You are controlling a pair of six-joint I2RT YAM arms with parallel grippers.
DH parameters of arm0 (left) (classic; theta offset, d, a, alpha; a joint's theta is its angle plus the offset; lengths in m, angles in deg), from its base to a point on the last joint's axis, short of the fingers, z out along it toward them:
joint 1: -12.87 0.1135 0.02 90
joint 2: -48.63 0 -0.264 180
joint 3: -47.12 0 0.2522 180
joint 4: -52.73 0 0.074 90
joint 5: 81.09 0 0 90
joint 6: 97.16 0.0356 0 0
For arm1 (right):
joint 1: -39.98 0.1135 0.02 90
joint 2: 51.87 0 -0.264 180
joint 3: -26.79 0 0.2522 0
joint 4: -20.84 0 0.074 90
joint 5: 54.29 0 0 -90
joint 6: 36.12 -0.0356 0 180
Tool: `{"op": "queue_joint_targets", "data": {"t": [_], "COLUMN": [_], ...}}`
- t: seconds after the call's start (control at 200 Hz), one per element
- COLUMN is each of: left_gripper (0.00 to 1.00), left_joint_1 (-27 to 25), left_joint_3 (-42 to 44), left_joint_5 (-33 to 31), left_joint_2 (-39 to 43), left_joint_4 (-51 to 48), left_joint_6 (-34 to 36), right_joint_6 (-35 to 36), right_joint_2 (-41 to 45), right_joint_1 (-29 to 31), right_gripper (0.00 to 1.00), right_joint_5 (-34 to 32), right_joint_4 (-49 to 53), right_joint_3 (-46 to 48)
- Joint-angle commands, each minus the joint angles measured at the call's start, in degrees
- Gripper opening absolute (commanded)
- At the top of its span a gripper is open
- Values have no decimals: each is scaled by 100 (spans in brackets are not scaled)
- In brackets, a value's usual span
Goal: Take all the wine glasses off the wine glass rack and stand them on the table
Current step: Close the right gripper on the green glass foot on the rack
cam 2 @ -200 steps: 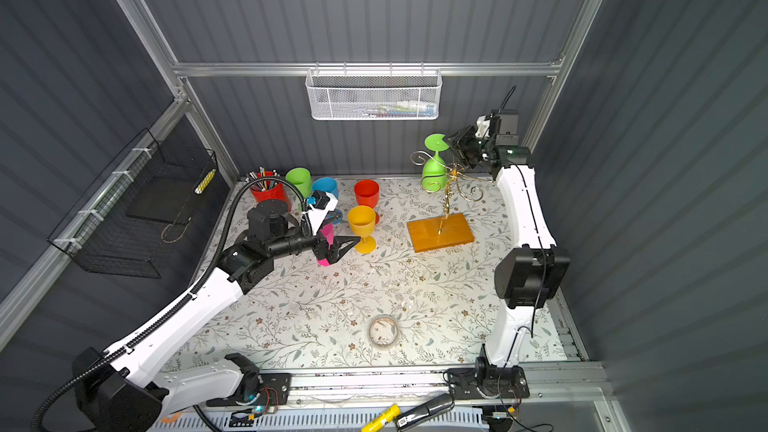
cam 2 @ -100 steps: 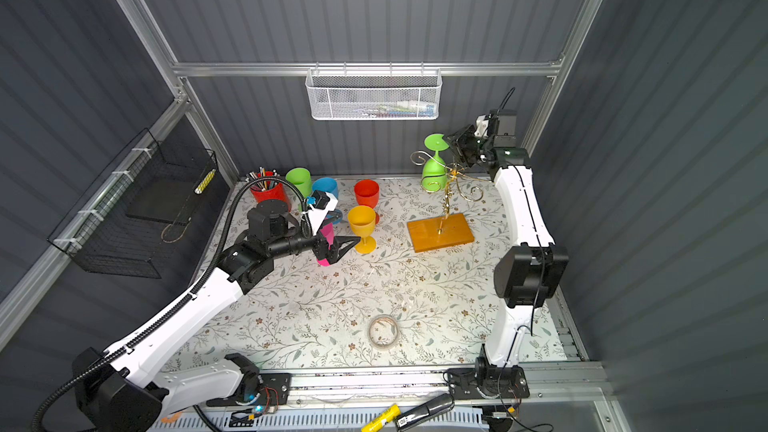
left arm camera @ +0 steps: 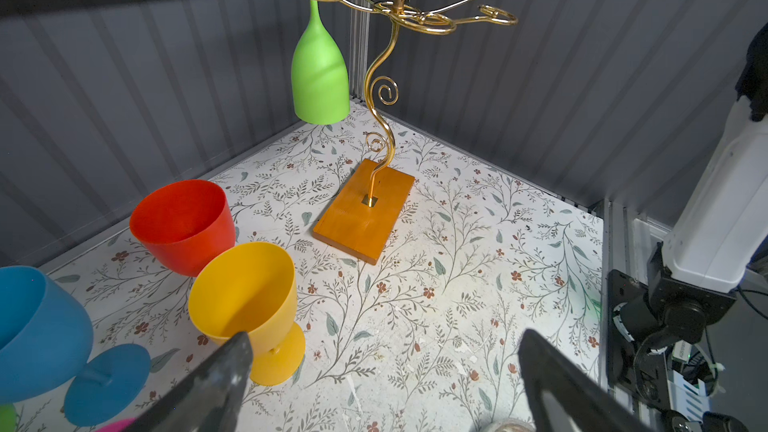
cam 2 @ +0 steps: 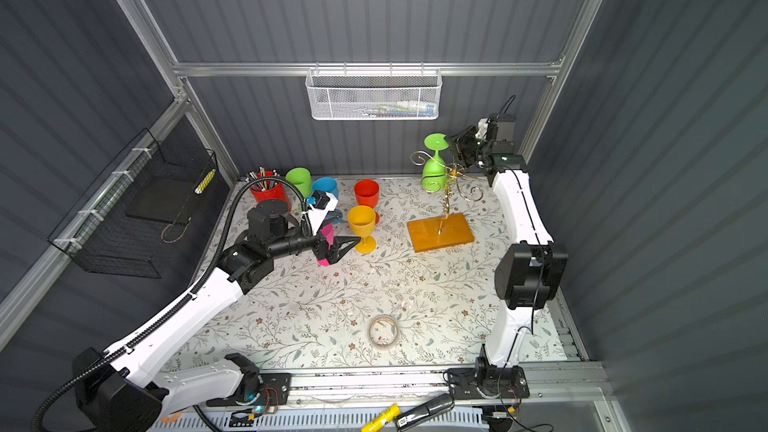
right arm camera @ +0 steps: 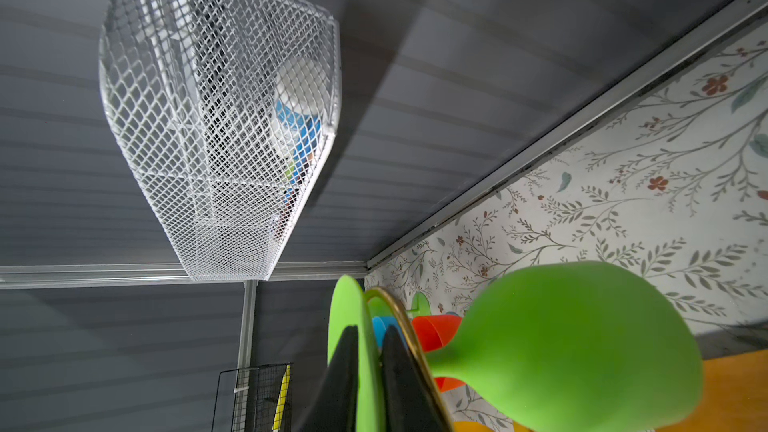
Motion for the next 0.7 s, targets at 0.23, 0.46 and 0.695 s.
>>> {"op": "queue_joint_targets", "data": {"t": [0.23, 0.46, 0.695], "left_gripper": [100, 100, 100], "left_joint_1": [-19, -19, -19], "left_joint_3": [80, 90, 106], "left_joint_5": [165, 137, 144], "left_joint_2": [63, 19, -52], "left_joint_4": [88, 85, 94], "left_joint_6": [-110, -109, -116], "right_joint_6": [-520, -693, -737], "right_joint_2": [360, 403, 523], "right_joint_1": [31, 30, 25], "right_gripper": [5, 2, 0], "right_joint_5": [-147, -201, -442], "right_joint_4": [-622, -891, -1041], "right_joint_3": [365, 481, 584]}}
